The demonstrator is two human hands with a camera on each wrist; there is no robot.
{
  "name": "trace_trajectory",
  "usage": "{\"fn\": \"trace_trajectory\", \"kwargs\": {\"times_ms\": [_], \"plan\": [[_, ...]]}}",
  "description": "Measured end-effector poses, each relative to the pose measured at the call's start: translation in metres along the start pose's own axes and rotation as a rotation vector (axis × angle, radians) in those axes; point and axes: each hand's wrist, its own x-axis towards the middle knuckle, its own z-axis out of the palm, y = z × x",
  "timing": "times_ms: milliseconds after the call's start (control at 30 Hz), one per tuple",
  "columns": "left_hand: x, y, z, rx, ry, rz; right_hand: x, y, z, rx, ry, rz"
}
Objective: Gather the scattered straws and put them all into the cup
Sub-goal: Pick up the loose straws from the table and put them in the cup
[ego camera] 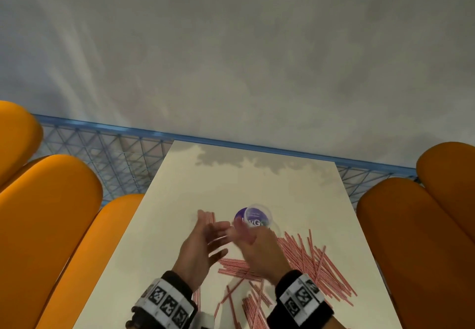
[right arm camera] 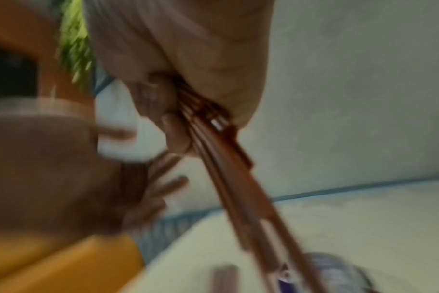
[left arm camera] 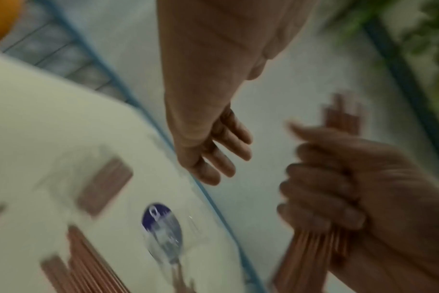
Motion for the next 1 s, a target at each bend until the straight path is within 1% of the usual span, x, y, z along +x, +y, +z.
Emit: {"fn": "trace_trajectory", "kwargs": {"times_ms": [67,100,167,267,333,400,500,533,633,700,767,800,833,867,933,1000], "plan": [[-0.007,0.001,0.001,-0.243,-0.037,-0.147,-0.008,-0.032,-0.013,0.437,0.18,-0.006],[-0.01,-0.001,0.004,-0.323,-0.078,-0.22,-0.012,-0.046,-0.016,0.588,0.215,-0.043],[-0.021,-0.002,0.012,-0.443,-0.195,-0.319,-0.017,-0.064,-0.013,0.752,0.225,-0.126],[-0.035,0.002,0.021,-0.591,-0.378,-0.322,-0.022,-0.068,0.0,0.719,0.22,-0.186],[-0.04,0.009,0.026,-0.623,-0.444,-0.301,-0.023,-0.063,0.007,0.675,0.227,-0.184],[-0.039,0.009,0.026,-0.612,-0.435,-0.285,-0.024,-0.059,0.013,0.673,0.224,-0.164],[-0.036,0.006,0.022,-0.579,-0.415,-0.288,-0.021,-0.06,0.017,0.737,0.231,-0.08],[-0.037,0.006,0.022,-0.572,-0.428,-0.294,-0.02,-0.061,0.016,0.752,0.246,-0.061],[-0.039,0.009,0.024,-0.557,-0.469,-0.296,-0.018,-0.061,0.016,0.741,0.251,-0.067],[-0.039,0.007,0.026,-0.544,-0.45,-0.289,-0.023,-0.062,0.019,0.732,0.219,-0.071],[-0.041,0.006,0.03,-0.528,-0.438,-0.278,-0.024,-0.063,0.019,0.773,0.194,-0.042],[-0.042,0.003,0.029,-0.51,-0.447,-0.259,-0.024,-0.06,0.018,0.793,0.196,-0.017],[-0.042,0.001,0.027,-0.443,-0.459,-0.241,-0.024,-0.054,0.017,0.796,0.197,0.007],[-0.043,0.0,0.024,-0.319,-0.494,-0.224,-0.023,-0.048,0.014,0.778,0.196,0.034],[-0.041,0.001,0.017,0.093,-0.587,-0.161,-0.023,-0.033,0.012,0.694,0.185,0.081],[-0.037,-0.001,0.017,0.531,-0.634,-0.09,-0.026,-0.021,0.011,0.546,0.154,0.09]]}}
